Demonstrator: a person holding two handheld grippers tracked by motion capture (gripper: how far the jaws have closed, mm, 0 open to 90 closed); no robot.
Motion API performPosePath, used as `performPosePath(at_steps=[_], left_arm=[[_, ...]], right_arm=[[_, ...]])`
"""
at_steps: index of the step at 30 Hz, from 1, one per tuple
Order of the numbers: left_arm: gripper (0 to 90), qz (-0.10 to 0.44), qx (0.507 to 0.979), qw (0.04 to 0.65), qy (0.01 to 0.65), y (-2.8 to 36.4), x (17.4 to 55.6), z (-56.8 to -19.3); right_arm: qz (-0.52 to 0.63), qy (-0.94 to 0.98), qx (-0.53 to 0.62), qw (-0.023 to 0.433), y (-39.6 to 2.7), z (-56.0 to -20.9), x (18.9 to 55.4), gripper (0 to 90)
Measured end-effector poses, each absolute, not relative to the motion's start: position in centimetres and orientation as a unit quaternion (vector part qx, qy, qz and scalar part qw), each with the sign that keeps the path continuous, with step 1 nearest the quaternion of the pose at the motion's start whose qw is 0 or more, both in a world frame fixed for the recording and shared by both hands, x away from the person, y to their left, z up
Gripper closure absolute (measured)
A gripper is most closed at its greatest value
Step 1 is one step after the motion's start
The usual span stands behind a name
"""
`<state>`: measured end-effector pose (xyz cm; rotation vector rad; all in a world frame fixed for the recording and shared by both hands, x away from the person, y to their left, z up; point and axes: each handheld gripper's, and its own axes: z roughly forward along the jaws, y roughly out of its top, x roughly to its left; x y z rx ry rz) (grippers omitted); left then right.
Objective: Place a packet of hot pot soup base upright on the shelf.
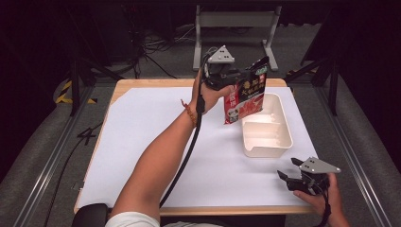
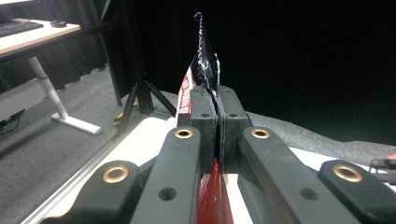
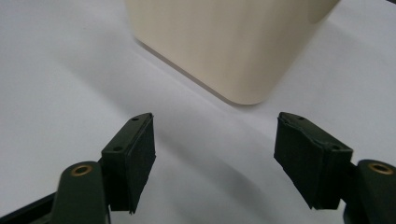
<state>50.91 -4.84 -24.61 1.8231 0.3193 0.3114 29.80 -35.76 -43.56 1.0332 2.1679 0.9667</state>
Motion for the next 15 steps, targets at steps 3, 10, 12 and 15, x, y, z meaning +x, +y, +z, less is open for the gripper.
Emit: performPosePath(at_steps=[3, 10, 12, 15], left_arm=[[87.7, 0.128, 0.784, 0.592, 0.137, -5.7, 51.3, -24.8], [87.7, 0.117, 0.778, 0.601, 0.14, -8.1, 52.1, -25.3], [87.6, 0.119, 0.778, 0.601, 0.14, -8.5, 52.1, -25.5], [87.5, 0.118, 0.777, 0.602, 0.145, -9.4, 52.3, -25.9]], right_arm=[[0.359, 0.806, 0.384, 0.272, -35.8, -43.6, 29.8, 28.7], [0.36, 0.806, 0.383, 0.272, -35.8, -43.6, 29.8, 28.7], [0.36, 0.806, 0.383, 0.272, -35.8, -43.6, 29.8, 28.7], [0.36, 0.806, 0.383, 0.272, -35.8, -43.6, 29.8, 28.7]])
